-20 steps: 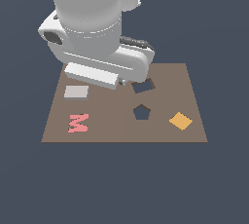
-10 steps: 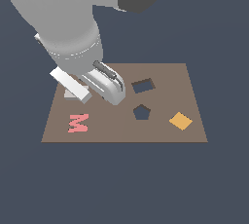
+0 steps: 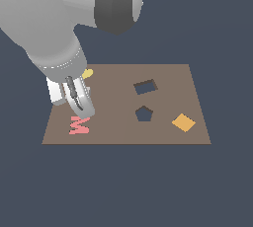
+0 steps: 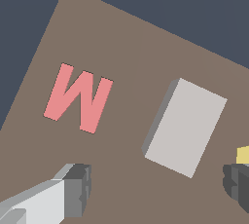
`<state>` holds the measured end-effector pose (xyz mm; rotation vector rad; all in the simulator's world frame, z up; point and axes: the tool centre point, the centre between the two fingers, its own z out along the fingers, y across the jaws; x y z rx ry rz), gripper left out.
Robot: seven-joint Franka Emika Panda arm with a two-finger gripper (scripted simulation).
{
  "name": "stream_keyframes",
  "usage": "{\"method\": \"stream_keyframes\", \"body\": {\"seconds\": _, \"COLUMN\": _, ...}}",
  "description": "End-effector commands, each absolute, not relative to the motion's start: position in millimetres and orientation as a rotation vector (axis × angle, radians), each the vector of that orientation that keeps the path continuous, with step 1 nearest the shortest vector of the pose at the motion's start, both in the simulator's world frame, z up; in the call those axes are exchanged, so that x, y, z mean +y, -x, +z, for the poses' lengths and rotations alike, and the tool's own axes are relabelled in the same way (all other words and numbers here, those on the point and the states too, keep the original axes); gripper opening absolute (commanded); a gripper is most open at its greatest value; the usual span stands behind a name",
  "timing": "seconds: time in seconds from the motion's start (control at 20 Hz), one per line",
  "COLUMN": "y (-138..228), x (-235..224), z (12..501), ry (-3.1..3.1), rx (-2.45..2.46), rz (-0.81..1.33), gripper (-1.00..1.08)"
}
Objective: Insert a designated object into the corresponding slot on a board.
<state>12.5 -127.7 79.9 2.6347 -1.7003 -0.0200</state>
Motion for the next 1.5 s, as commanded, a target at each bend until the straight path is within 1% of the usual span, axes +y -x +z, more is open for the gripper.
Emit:
{"method": "stream_keyframes", "body": {"seconds": 0.0, "y": -9.3, "x": -136.1, "z": 73.4, "ry": -2.550, "rx": -1.827, "rz": -0.014, "gripper": 1.00}}
{"method": "stream_keyframes", "body": {"seconds": 0.6, "y": 6.3, "x": -158.5, "z": 53.2, "ry": -2.266, "rx": -2.174, "rz": -0.001, "gripper": 1.00}}
{"method": "stream_keyframes", "body": {"seconds": 1.1, "y": 9.2, "x": -160.7, "z": 48.6, "ry": -2.225, "rx": -2.217, "rz": 0.000, "gripper": 1.00}}
{"method": "stream_keyframes", "body": {"seconds": 1.45, "y": 9.8, "x": -160.6, "z": 30.3, "ry": -2.220, "rx": -2.223, "rz": 0.000, "gripper": 1.00}}
